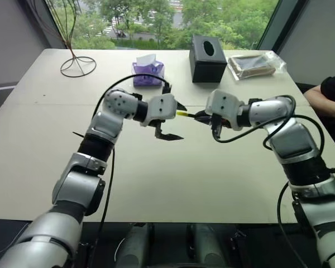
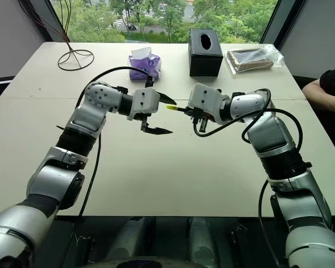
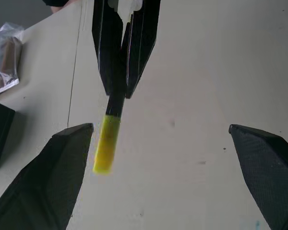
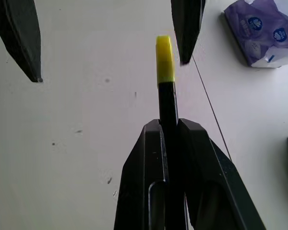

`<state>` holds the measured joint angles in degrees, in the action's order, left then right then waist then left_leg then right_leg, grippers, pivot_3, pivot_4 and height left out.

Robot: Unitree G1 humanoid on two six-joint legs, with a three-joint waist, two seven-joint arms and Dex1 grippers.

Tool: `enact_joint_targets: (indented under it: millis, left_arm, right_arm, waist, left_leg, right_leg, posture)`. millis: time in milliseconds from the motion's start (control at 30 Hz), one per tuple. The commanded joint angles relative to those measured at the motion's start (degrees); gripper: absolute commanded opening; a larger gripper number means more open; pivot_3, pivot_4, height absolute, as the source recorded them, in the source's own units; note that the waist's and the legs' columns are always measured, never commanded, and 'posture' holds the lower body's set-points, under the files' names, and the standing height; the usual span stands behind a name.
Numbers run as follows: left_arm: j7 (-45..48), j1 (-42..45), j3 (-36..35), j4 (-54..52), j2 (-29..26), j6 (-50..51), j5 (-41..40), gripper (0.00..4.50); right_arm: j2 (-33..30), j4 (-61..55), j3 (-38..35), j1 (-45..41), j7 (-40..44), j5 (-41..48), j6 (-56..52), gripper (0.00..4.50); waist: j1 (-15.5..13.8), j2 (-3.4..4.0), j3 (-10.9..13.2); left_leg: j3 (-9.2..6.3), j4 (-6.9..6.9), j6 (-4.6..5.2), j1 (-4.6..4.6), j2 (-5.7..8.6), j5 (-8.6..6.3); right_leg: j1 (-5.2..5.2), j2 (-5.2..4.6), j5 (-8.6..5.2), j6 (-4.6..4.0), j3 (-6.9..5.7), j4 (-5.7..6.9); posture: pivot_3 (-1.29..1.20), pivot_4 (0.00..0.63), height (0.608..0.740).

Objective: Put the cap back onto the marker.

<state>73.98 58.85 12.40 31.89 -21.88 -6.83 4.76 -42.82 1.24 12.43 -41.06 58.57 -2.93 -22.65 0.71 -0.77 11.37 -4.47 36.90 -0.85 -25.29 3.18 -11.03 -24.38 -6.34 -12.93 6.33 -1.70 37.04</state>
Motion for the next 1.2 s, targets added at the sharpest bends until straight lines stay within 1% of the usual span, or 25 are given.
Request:
enact_joint_targets:
  millis: [33,133,167,200,300,400,467,533,600,667,733,800,867,900,933,1000,1033,1100,1133,1200]
  left_arm:
    - [-3.45,2.03,-2.91,0.17,-2.34,-0.37,-1.29,4.45]
    - [-8.14,0.79,-5.75,-0.67,-3.04,2.93,-3.1,4.45]
    - [-9.42,-0.56,-7.21,-2.64,-3.04,5.1,-4.68,4.45]
    - [-11.19,-1.86,-8.79,-4.71,-2.91,9.58,-6.23,4.45]
    - [-17.89,-7.73,-13.01,-13.85,-2.16,24.34,-10.3,4.45]
    - [-23.51,-13.07,-14.85,-22.64,-1.33,35.55,-12.55,4.45]
    - [-30.1,-19.95,-15.62,-30.34,0.14,42.63,-11.75,4.45]
    - [-36.99,-25.39,-16.65,-35.67,2.39,48.14,-10.76,4.45]
    - [-41.77,-28.39,-17.34,-38.51,4.58,50.31,-10.69,4.45]
    - [-45.11,-30.38,-17.62,-39.6,6.56,50.12,-11.06,4.45]
    - [-47.7,-31.23,-18.01,-39.68,7.94,50.19,-11.6,4.45]
    - [-48.96,-31.76,-17.43,-39.25,8.12,49.09,-11.46,4.45]
    - [-49.59,-32.06,-16.75,-38.38,7.98,47.63,-11.37,4.5]
    - [-49.83,-32.03,-16.47,-37.94,7.78,47.01,-11.26,4.5]
    - [-50.1,-31.91,-16.45,-37.25,7.66,46.59,-11.27,4.5]
    - [-50.82,-31.56,-16.96,-35.97,7.67,45.8,-11.49,4.5]
    - [-51.11,-31.38,-17.33,-35.46,7.75,45.61,-11.8,4.5]
    - [-51.81,-31.08,-17.66,-34.91,7.76,44.97,-12.04,4.5]
    - [-52.31,-30.8,-18.26,-34.5,7.77,45.06,-12.43,4.5]
    - [-52.92,-30.43,-19.57,-34.2,7.4,45.13,-13.33,4.5]
  right_arm:
    - [-2.04,1.06,-3.71,1.76,-1.75,0.07,1.21,0.0]
    - [-3.1,2.33,-6.33,4.39,-4.53,0.17,0.87,0.0]
    - [-2.66,2.12,-7.96,5.5,-5.55,1.28,-0.5,0.0]
    - [-1.76,1.65,-9.9,6.53,-6.52,2.9,-2.27,0.0]
    - [3.02,-1.22,-16.6,8.94,-11.59,8.49,-10.1,0.0]
    - [5.57,-3.93,-19.19,10.6,-15.0,10.56,-15.39,0.0]
    - [9.46,-5.3,-22.4,11.38,-20.96,11.98,-22.5,0.0]
    - [13.69,-6.36,-25.62,11.65,-27.0,13.08,-29.5,0.0]
    - [16.32,-6.75,-27.03,11.96,-30.75,13.38,-32.5,0.0]
    - [18.28,-5.88,-28.31,11.8,-34.13,13.48,-34.26,0.0]
    - [18.96,-4.83,-28.24,11.91,-36.07,13.29,-34.73,0.0]
    - [18.96,-4.36,-27.38,12.36,-37.13,12.94,-34.16,0.0]
    - [18.65,-4.08,-26.63,12.6,-37.99,12.64,-33.6,0.98]
    - [18.4,-4.16,-26.18,12.69,-37.99,12.73,-33.57,1.33]
    - [18.51,-4.29,-26.23,12.62,-38.58,12.78,-33.76,1.78]
    - [18.55,-4.61,-26.28,12.47,-39.18,13.1,-34.15,2.85]
    - [18.65,-4.77,-26.42,12.39,-39.65,13.18,-34.33,3.25]
    - [18.26,-4.95,-26.26,12.46,-39.76,13.31,-34.28,4.39]
    - [17.84,-5.25,-26.31,12.47,-39.7,13.36,-34.19,4.46]
    - [16.49,-6.48,-26.8,12.61,-39.19,13.63,-33.94,4.46]
  waist:
    - [0.13,0.0,0.0]
    - [0.08,0.01,0.0]
    - [0.09,0.01,0.0]
    - [0.1,0.01,0.0]
    - [0.31,0.01,0.0]
    - [0.15,0.01,0.01]
    - [0.13,0.02,0.0]
    - [0.05,0.04,-0.02]
    - [-0.06,0.04,-0.01]
    - [-0.33,0.04,-0.01]
    - [-0.53,0.04,-0.01]
    - [-0.61,0.05,-0.02]
    - [-0.48,0.05,-0.02]
    - [-0.4,0.05,-0.02]
    - [-0.23,0.05,-0.02]
    - [-0.13,0.05,-0.02]
    - [-0.11,0.05,-0.02]
    - [-0.05,0.05,-0.02]
    - [-0.06,0.05,-0.02]
    - [-0.08,0.05,-0.02]
  left_leg:
    - [0.01,0.0,0.0,0.0,0.0,0.0]
    - [-0.03,-0.02,0.0,0.01,-0.02,0.0]
    - [-0.03,-0.02,0.0,0.0,-0.02,0.0]
    - [-0.02,-0.02,0.0,0.0,-0.02,0.0]
    - [-0.06,-0.02,0.0,0.01,-0.04,0.0]
    - [-0.1,-0.02,0.0,0.01,-0.04,0.0]
    - [-0.11,0.0,0.0,0.01,-0.05,0.0]
    - [-0.12,-0.02,0.0,0.06,-0.13,0.0]
    - [-0.14,-0.05,0.0,0.08,-0.12,0.0]
    - [-0.15,-0.04,-0.01,0.06,-0.07,0.0]
    - [-0.15,-0.01,-0.01,0.06,-0.04,0.0]
    - [-0.12,0.02,-0.02,0.05,-0.04,0.0]
    - [-0.09,0.02,-0.02,0.06,0.0,0.0]
    - [-0.09,0.01,-0.02,0.06,0.0,0.0]
    - [-0.08,0.0,-0.02,0.06,0.0,0.0]
    - [-0.07,0.0,-0.02,0.06,0.0,0.0]
    - [-0.07,0.0,-0.02,0.06,0.0,0.0]
    - [-0.07,0.0,-0.02,0.06,0.0,0.0]
    - [-0.07,0.0,-0.02,0.06,-0.01,0.0]
    - [-0.07,0.0,-0.02,0.06,-0.01,0.0]
  right_leg:
    - [0.0,0.0,0.0,0.0,0.01,0.0]
    - [-0.02,0.0,0.0,0.0,0.02,0.0]
    - [-0.02,0.0,0.0,0.0,0.02,0.0]
    - [-0.02,-0.02,0.0,0.0,0.02,0.0]
    - [-0.01,-0.02,0.0,0.0,0.04,0.01]
    - [-0.01,0.0,0.0,0.0,0.03,0.05]
    - [0.0,-0.01,0.0,0.0,0.04,0.04]
    - [0.04,-0.03,0.0,0.0,0.09,0.04]
    - [0.04,-0.03,0.0,-0.01,0.1,0.04]
    - [0.04,-0.03,0.0,-0.01,0.08,0.05]
    - [0.04,-0.04,0.0,-0.02,0.07,0.03]
    - [0.04,-0.06,0.0,-0.03,0.07,0.02]
    - [0.04,-0.06,0.0,-0.03,0.07,0.02]
    - [0.04,-0.05,-0.01,-0.03,0.06,0.02]
    - [0.04,-0.05,-0.01,-0.03,0.06,0.02]
    - [0.04,-0.05,-0.01,-0.03,0.07,0.02]
    - [0.04,-0.05,-0.01,-0.03,0.07,0.02]
    - [0.04,-0.05,-0.01,-0.03,0.07,0.02]
    - [0.04,-0.04,-0.01,-0.03,0.06,0.02]
    - [0.04,-0.04,-0.01,-0.03,0.06,0.02]
  posture:
    - [0.0,0.15,0.74]
    - [0.0,0.15,0.74]
    - [0.0,0.15,0.74]
    - [0.0,0.15,0.74]
    - [0.0,0.15,0.74]
    - [0.0,0.15,0.74]
    - [0.0,0.15,0.74]
    - [0.0,0.15,0.74]
    - [0.0,0.15,0.74]
    - [0.0,0.15,0.74]
    - [0.0,0.15,0.74]
    - [0.0,0.15,0.74]
    - [0.0,0.15,0.74]
    - [0.0,0.15,0.74]
    - [0.0,0.15,0.74]
    - [0.0,0.15,0.74]
    - [0.0,0.15,0.74]
    - [0.0,0.15,0.74]
    - [0.0,0.15,0.74]
    - [0.0,0.15,0.74]
